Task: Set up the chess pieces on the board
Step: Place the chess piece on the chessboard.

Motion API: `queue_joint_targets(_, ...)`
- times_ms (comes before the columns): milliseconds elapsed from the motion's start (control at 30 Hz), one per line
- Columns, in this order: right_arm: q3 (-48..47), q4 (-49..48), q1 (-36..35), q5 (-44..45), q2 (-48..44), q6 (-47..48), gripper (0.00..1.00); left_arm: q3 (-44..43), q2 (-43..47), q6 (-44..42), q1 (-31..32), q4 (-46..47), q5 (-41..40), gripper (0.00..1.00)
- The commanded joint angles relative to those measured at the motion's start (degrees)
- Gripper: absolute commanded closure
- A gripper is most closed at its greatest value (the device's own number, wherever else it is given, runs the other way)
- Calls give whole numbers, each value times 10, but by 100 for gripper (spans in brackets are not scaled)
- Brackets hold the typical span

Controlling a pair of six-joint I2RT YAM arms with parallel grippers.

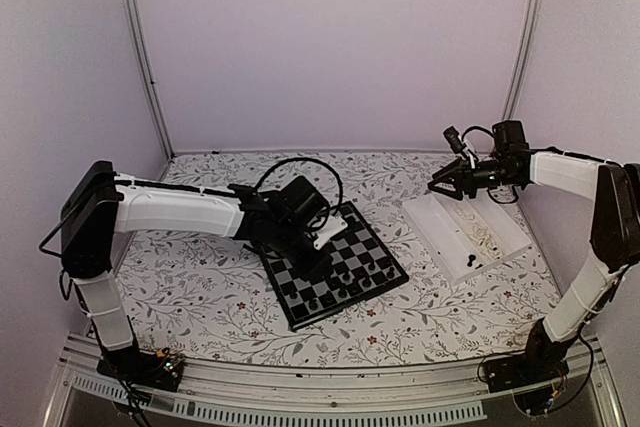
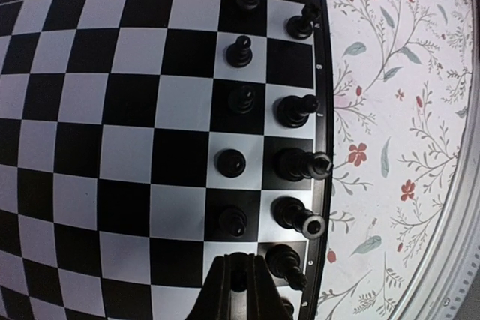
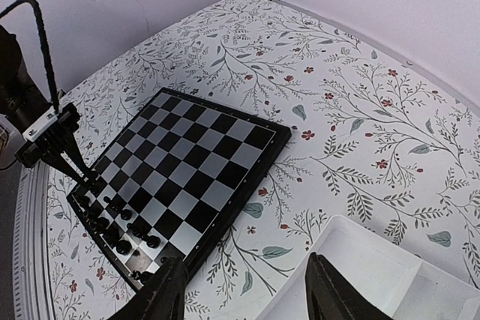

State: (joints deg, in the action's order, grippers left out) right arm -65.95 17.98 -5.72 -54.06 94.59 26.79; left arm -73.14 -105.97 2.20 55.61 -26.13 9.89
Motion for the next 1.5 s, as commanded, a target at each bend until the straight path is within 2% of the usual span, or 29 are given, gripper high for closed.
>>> queue_joint_targets(0,-5,3,-2,1,6,4,43,5,-9,1,8,1,0,97)
queue_joint_targets(867,-7,8,-1,-2,16,9,42,19,-34,-2,10,-13,-6,97)
queue_joint_targets(1267,-17,23,-2,2,9,12,40,9,-23,0,10,-26,-15,75)
queue_joint_targets(1467,-51,95,4,56,-16,57,38,-14,2,-13,10,-53,-24,74)
